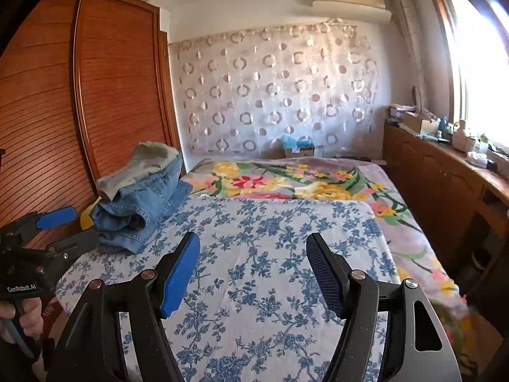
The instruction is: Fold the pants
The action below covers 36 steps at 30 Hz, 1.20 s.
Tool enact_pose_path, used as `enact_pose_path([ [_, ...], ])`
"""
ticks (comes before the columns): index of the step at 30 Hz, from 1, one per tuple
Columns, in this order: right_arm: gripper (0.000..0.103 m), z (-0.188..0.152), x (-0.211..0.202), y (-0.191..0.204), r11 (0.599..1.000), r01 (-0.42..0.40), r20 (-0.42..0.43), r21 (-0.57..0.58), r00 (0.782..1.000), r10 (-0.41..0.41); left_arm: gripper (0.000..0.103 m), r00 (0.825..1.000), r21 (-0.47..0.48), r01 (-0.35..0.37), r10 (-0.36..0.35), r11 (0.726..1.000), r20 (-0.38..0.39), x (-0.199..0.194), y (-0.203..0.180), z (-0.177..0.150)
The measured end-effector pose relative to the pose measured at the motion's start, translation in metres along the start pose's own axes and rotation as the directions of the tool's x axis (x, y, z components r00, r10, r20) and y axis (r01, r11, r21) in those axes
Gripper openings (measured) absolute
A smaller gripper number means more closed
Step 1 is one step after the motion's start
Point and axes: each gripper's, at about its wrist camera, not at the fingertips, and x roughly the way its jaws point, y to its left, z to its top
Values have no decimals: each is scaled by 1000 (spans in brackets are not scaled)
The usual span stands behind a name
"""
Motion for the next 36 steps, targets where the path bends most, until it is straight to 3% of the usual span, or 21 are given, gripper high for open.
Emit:
enact_pose_path([
  [12,71,-16,-18,2,999,41,40,-3,998,-40,87,999,-5,-11,12,1000,43,-26,-3,-1],
  [36,71,-22,-13,-4,999,34,31,-21,999,-33,87,999,-35,-37,38,999,25,-22,12,-8],
])
